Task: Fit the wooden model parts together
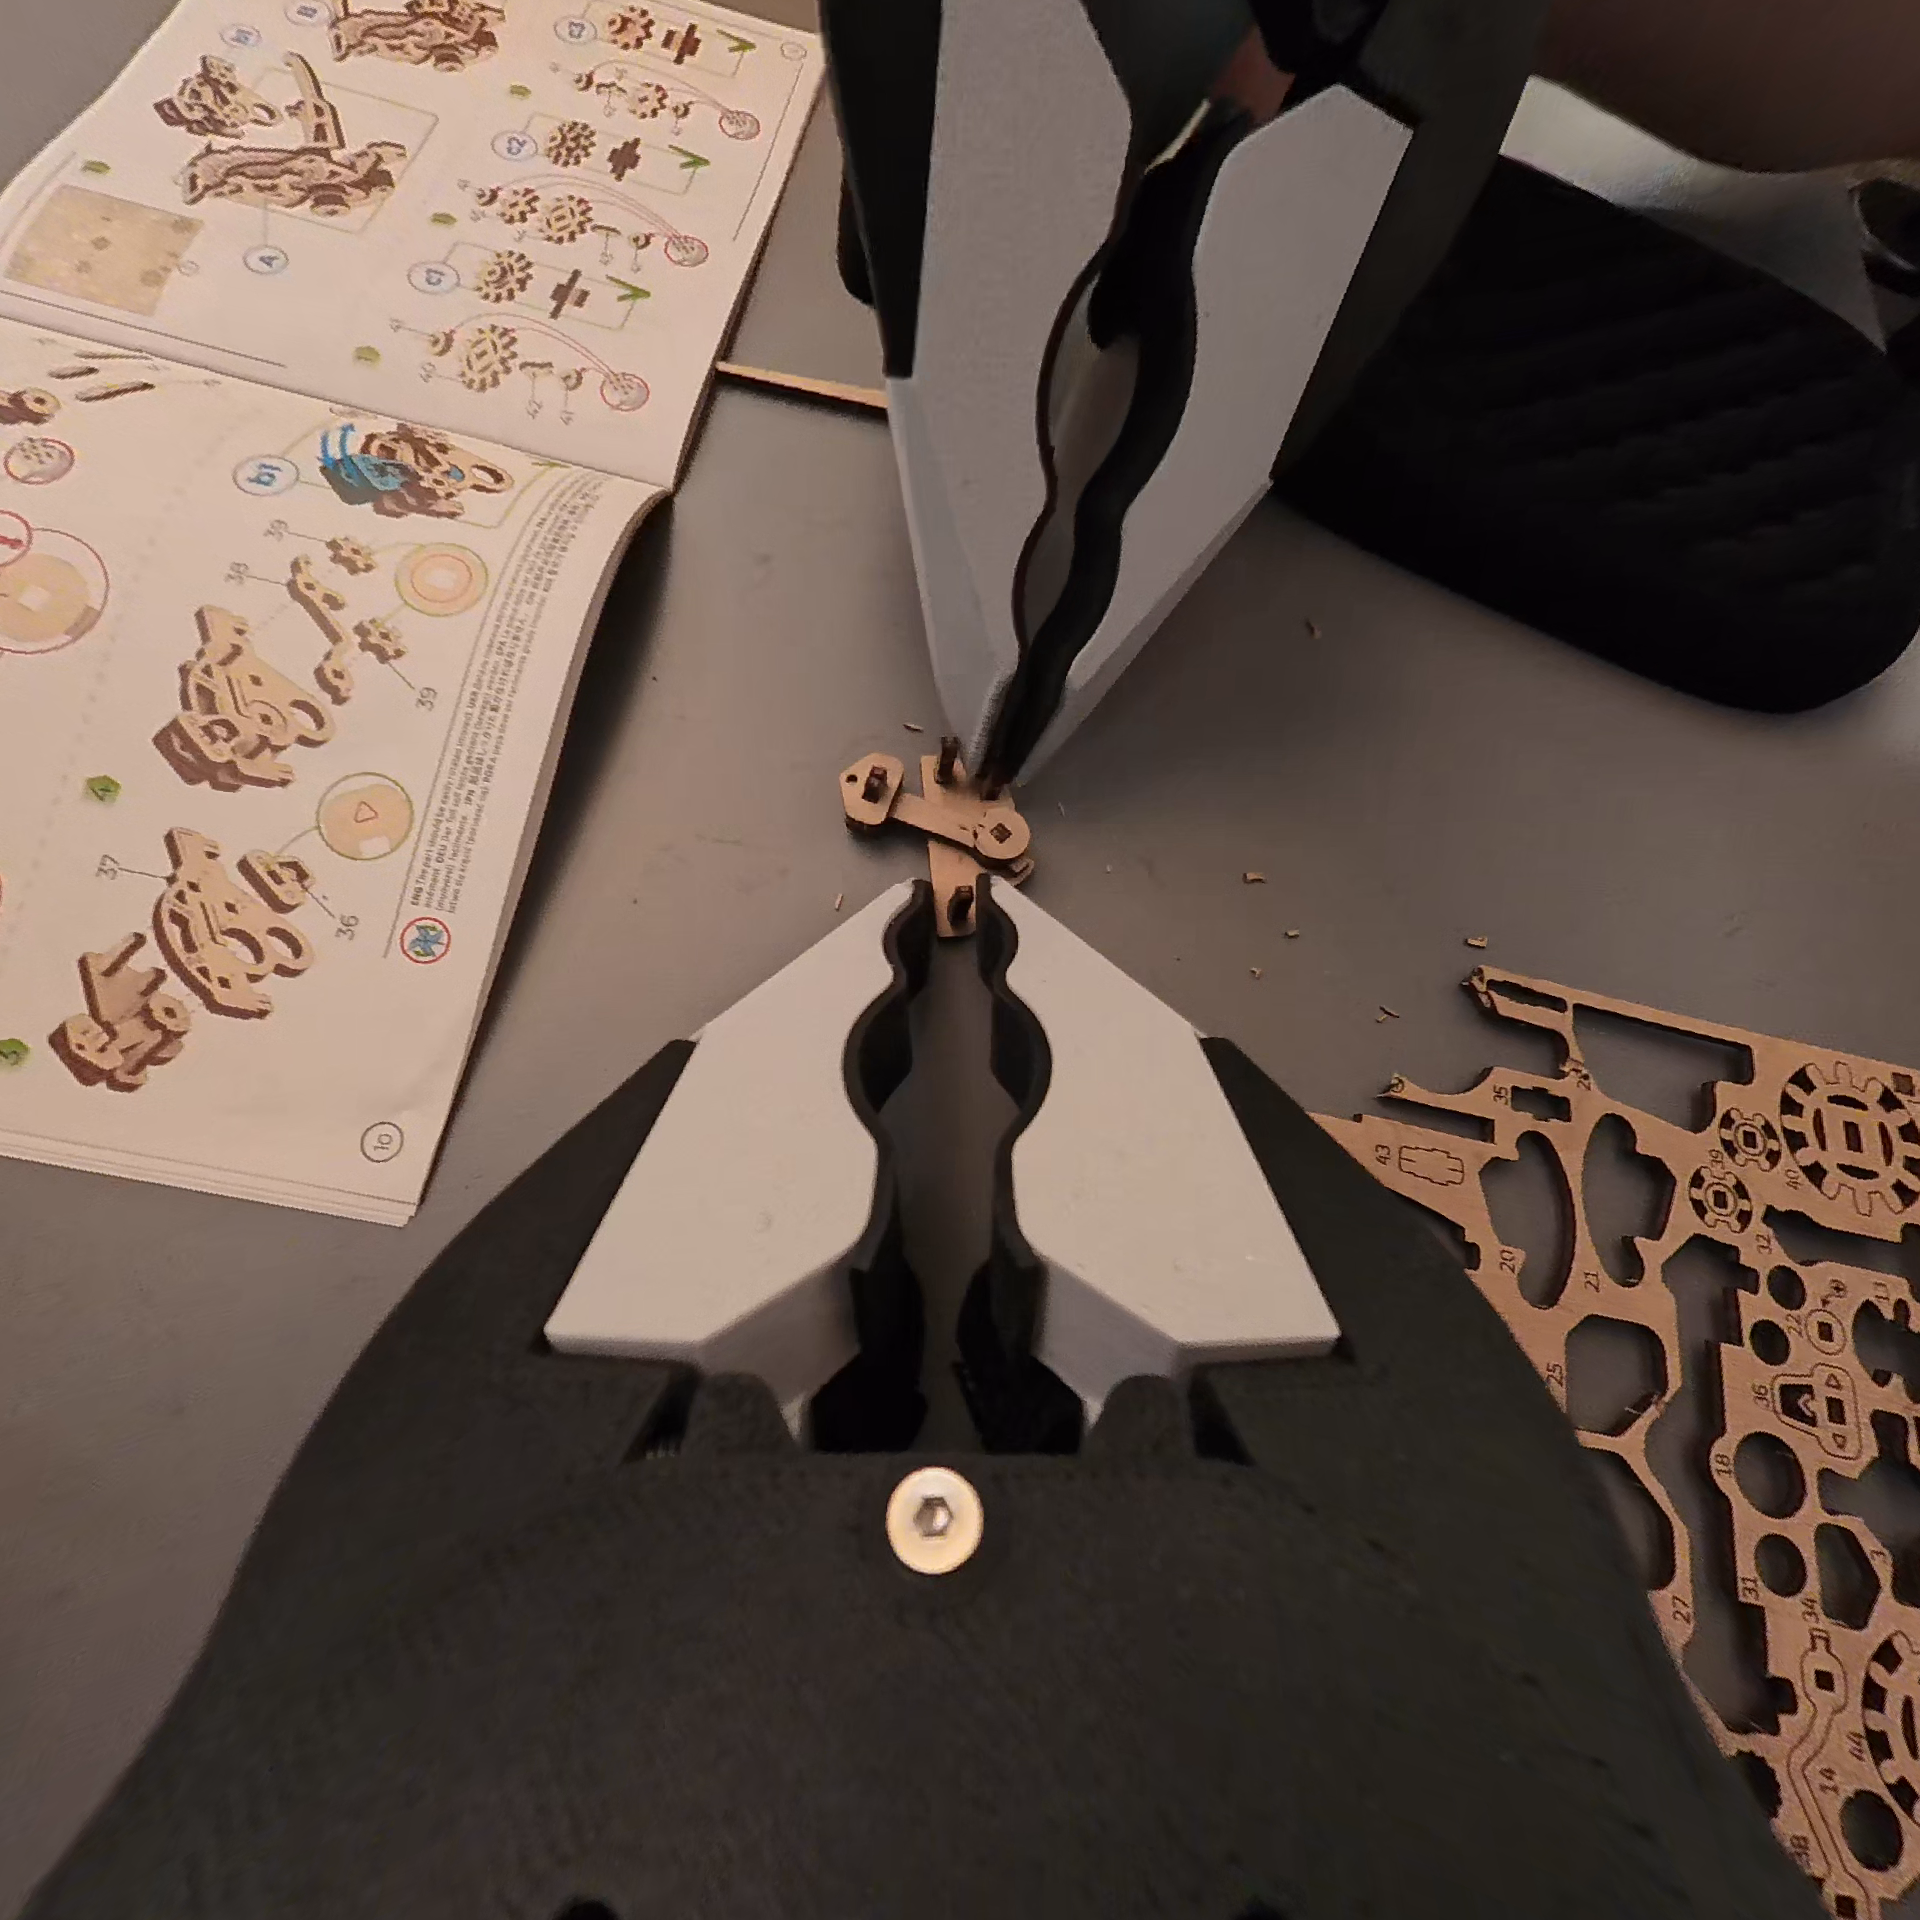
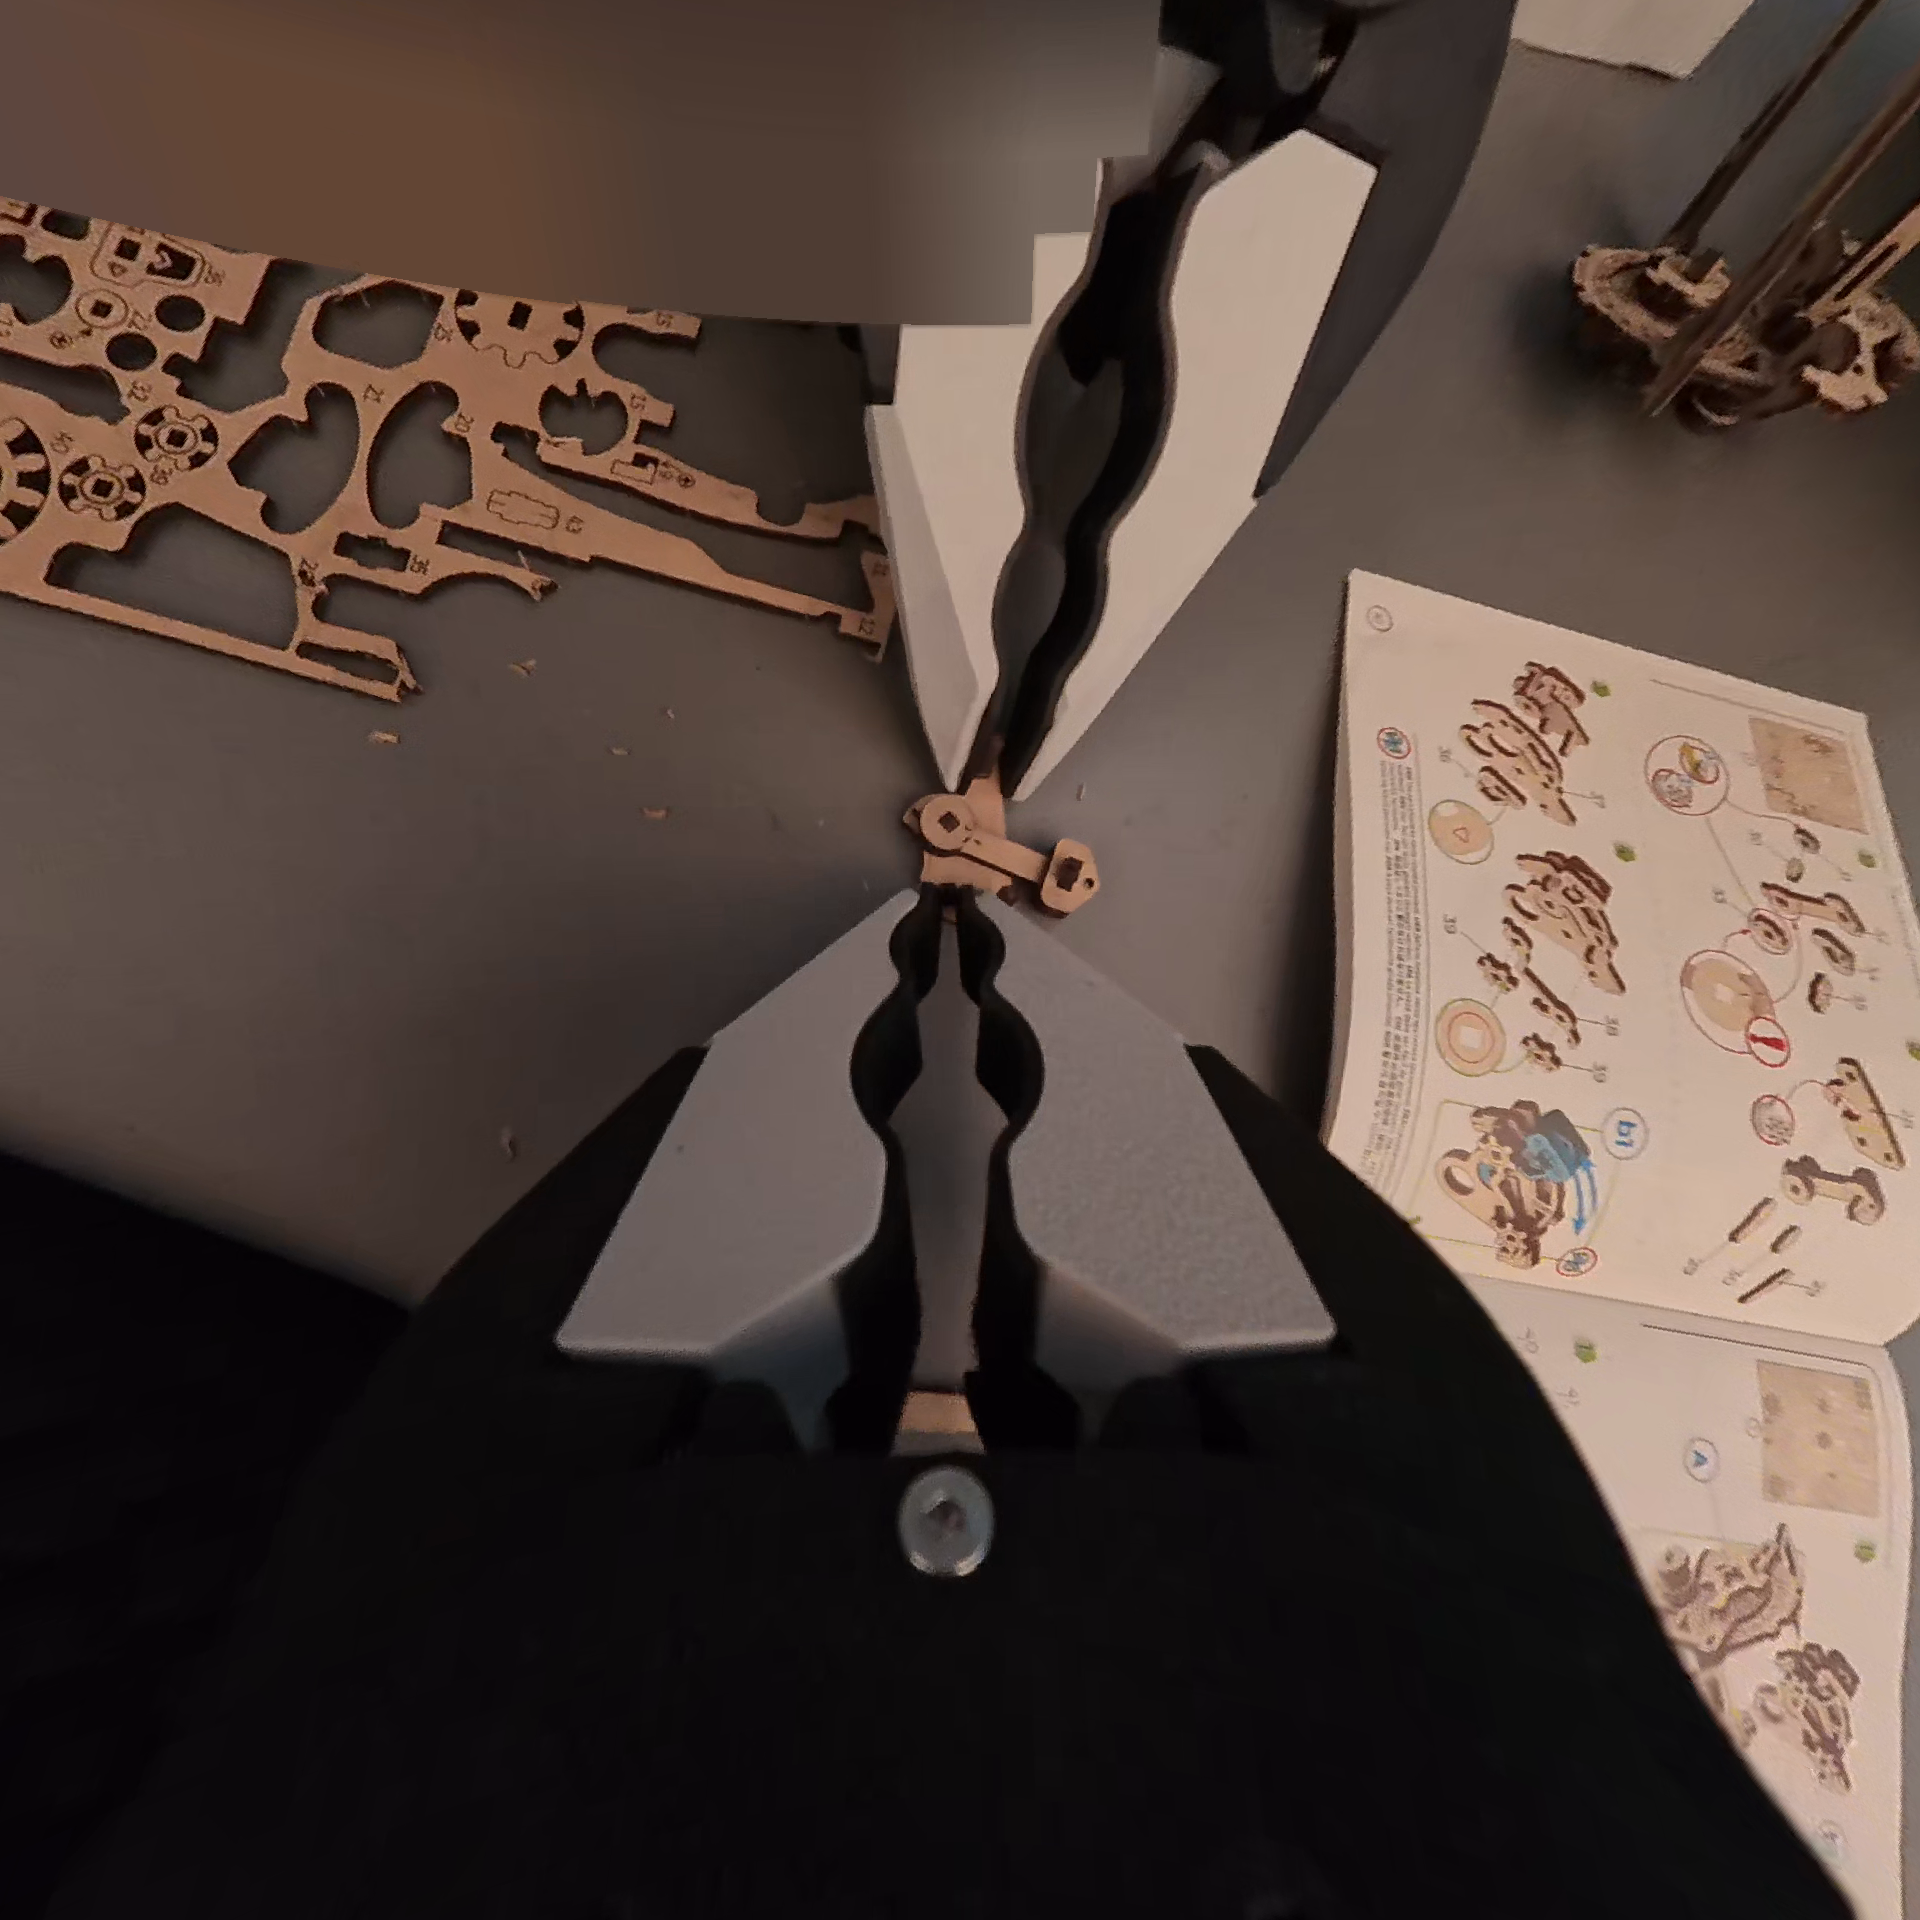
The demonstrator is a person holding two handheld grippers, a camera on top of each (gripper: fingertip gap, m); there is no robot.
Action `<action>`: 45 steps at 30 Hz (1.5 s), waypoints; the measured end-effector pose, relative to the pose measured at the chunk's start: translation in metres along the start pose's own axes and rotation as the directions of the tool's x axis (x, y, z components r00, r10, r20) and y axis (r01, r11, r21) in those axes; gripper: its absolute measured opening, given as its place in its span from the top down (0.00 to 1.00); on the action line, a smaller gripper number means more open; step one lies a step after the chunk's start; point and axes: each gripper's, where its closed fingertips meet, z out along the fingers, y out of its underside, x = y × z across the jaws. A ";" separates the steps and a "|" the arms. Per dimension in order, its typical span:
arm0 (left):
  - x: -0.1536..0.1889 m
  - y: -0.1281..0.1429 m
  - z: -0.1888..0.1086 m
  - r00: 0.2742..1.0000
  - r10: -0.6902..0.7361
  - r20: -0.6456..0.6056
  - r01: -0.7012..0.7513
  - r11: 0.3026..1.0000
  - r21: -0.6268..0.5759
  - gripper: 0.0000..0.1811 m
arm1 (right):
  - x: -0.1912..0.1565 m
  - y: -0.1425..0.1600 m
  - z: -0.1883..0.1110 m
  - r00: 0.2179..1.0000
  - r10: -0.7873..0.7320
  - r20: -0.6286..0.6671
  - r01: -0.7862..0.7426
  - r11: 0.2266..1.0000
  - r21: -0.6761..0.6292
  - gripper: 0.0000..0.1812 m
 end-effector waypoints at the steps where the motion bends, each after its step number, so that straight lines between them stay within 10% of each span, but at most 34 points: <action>1: 0.000 0.000 0.000 1.000 0.002 0.002 -0.002 1.000 0.000 0.97 | 0.000 0.000 0.000 1.000 0.008 0.007 -0.008 1.000 -0.013 1.00; 17: 0.000 0.000 0.000 1.000 0.014 0.012 -0.014 1.000 -0.001 0.97 | 0.000 0.005 0.001 0.997 -0.057 0.046 0.071 0.897 -0.436 0.99; 45: 0.000 0.000 0.000 1.000 0.000 -0.001 0.000 1.000 0.000 0.97 | 0.001 -0.003 0.000 0.989 -0.131 0.071 0.149 0.864 -0.481 1.00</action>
